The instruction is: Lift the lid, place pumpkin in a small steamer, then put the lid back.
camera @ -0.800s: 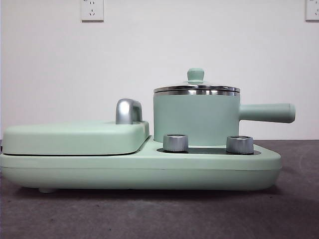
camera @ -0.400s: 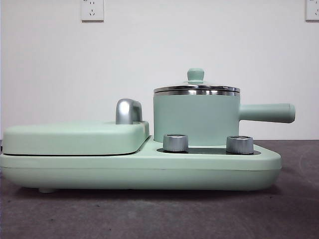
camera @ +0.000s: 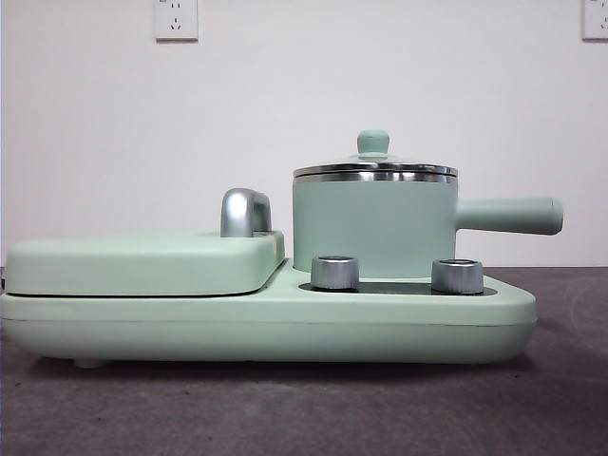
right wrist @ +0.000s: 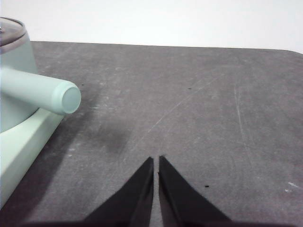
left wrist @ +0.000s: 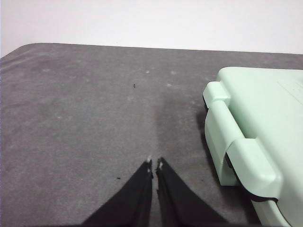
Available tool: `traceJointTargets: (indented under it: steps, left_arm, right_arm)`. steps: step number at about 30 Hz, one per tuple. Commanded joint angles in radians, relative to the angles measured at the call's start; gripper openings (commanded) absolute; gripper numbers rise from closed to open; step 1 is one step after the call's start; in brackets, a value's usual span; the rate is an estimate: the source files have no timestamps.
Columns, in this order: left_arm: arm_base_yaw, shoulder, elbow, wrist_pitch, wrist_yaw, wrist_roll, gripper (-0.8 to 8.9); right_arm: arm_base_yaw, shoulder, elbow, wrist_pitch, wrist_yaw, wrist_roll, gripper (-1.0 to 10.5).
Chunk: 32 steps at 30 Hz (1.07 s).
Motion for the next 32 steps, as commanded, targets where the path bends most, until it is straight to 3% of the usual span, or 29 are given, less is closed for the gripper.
traceJointTargets:
  steps: [1, 32]
  left_arm:
    - [-0.003, -0.002, -0.019, -0.005, -0.002, 0.01, 0.2]
    - [-0.003, -0.002, -0.019, -0.005, -0.003, 0.01, 0.2]
  right_arm:
    - [-0.002, -0.002, -0.005, 0.006, 0.005, -0.01, 0.2]
    - [-0.002, -0.002, -0.005, 0.016, 0.005, -0.01, 0.2]
